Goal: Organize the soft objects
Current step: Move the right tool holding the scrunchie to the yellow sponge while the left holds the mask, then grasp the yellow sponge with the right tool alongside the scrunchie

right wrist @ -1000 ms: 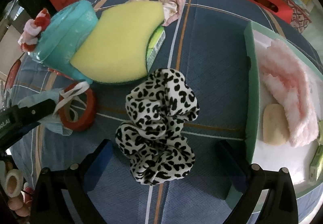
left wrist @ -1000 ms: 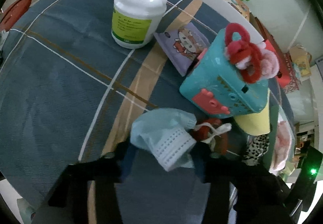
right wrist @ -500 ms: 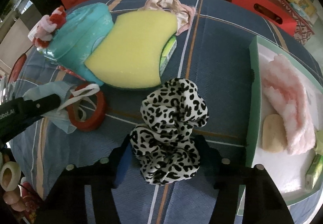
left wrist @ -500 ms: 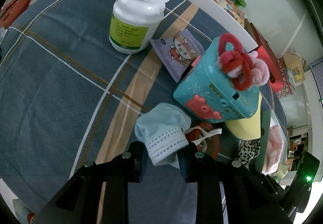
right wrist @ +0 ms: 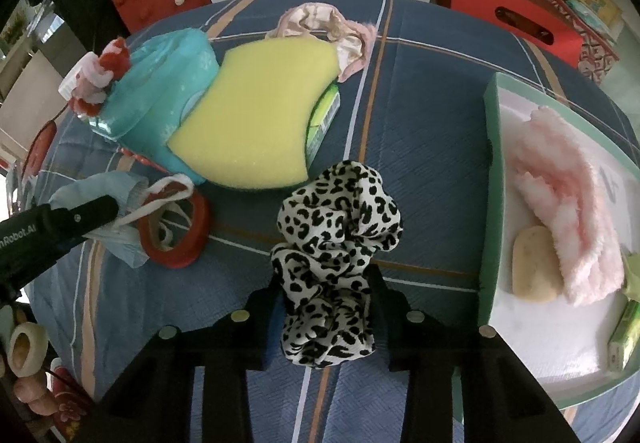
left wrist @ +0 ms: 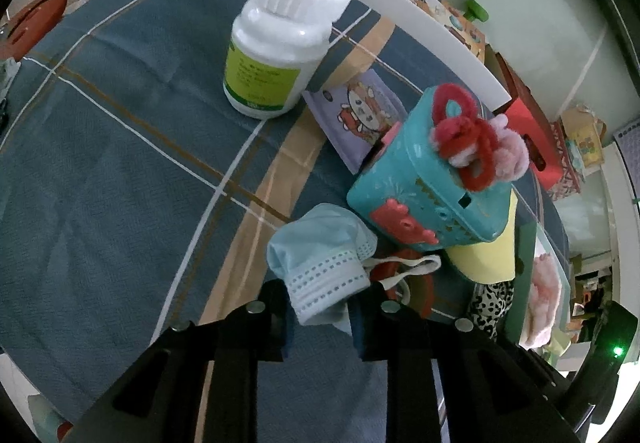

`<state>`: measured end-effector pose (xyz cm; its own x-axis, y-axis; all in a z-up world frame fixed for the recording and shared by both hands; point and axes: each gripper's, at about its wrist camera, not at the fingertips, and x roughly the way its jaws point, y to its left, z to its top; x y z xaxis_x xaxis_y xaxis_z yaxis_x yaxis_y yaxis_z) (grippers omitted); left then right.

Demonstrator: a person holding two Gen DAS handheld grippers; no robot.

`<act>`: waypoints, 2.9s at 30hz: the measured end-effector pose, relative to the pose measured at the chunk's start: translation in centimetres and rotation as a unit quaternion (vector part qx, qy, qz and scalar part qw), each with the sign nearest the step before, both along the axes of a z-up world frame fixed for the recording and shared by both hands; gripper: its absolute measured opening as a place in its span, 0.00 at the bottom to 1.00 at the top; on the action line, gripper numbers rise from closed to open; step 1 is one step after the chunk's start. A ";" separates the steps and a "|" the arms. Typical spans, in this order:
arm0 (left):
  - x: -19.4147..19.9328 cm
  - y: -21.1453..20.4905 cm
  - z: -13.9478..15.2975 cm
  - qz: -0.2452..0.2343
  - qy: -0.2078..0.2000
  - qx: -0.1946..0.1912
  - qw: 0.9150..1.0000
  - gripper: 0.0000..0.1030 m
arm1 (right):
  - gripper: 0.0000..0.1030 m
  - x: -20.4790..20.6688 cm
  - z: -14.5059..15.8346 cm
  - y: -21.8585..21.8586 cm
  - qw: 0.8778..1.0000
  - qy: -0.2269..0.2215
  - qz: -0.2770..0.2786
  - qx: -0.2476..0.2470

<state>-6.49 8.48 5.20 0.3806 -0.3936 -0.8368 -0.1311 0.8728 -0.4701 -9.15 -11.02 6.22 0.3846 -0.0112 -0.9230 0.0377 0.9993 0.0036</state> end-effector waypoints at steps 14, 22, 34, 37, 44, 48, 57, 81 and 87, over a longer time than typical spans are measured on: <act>-0.2 1.2 1.5 0.025 -0.028 -0.003 0.999 0.16 | 0.36 -1.1 1.6 -1.5 1.000 -0.023 -0.012 0.010; -0.7 2.0 2.8 0.047 -0.051 0.002 0.998 0.16 | 0.36 -2.7 3.8 -2.1 0.999 -0.046 -0.018 0.015; -1.5 2.1 5.7 0.054 -0.108 0.000 0.993 0.15 | 0.36 -3.8 6.3 -2.4 0.997 -0.076 -0.025 0.015; -1.6 2.2 5.9 0.054 -0.111 -0.003 0.992 0.15 | 0.36 -3.0 5.2 -2.2 0.998 -0.062 -0.023 0.012; -1.6 2.9 5.7 0.068 -0.106 -0.005 0.992 0.15 | 0.36 -2.1 3.3 -2.1 0.999 -0.034 -0.020 0.004; -1.5 3.1 5.2 0.070 -0.099 -0.004 0.993 0.15 | 0.36 -1.7 2.3 -2.2 1.000 -0.016 -0.023 -0.002; -1.0 2.6 4.3 0.060 -0.082 0.004 0.995 0.15 | 0.46 -1.3 2.3 -2.0 1.000 -0.013 -0.022 -0.012; 0.0 4.2 0.5 0.056 -0.020 -0.039 0.997 0.15 | 0.62 -1.7 5.5 3.3 0.997 -0.065 0.034 0.034; 0.1 4.4 0.2 0.060 -0.015 -0.044 0.997 0.15 | 0.62 -1.4 3.6 5.7 0.997 -0.037 0.063 0.034</act>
<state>-6.35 12.91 5.37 0.4535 -0.4151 -0.7886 -0.2173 0.8067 -0.5496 -10.58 -5.32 9.84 0.4456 0.1025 -0.8893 -0.0910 0.9935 0.0689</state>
